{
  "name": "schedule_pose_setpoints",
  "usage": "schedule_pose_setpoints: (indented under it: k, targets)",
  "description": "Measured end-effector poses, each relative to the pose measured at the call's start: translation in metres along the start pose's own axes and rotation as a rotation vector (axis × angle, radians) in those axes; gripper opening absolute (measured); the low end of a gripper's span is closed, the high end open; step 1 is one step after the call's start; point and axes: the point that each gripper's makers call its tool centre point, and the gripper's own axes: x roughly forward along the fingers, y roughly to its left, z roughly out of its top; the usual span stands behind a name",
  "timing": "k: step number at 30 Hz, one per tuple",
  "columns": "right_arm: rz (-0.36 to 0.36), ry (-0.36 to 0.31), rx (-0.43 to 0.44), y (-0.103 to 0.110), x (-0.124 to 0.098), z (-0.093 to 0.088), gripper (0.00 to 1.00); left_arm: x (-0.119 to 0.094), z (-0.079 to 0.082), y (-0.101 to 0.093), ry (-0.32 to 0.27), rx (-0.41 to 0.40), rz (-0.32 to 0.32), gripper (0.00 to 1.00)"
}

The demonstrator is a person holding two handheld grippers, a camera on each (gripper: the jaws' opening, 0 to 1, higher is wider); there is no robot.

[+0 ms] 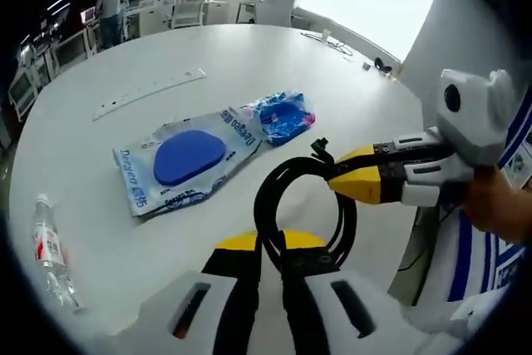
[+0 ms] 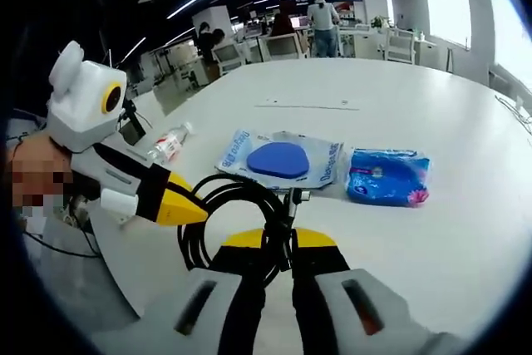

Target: Arrange the tabletop items into an orderly group along one side of the table until the central work area is clear of visible clutter.

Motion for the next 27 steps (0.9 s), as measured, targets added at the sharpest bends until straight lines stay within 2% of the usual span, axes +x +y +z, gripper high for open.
schedule_pose_setpoints:
  k: [15, 27]
  targets:
    - [-0.020, 0.004, 0.010, -0.031, -0.007, -0.002, 0.08, 0.025, 0.014, -0.018, 0.006, 0.005, -0.023, 0.05]
    - [-0.029, 0.025, 0.011, -0.053, 0.002, -0.006, 0.08, 0.047, 0.020, -0.020, 0.024, -0.009, -0.039, 0.05]
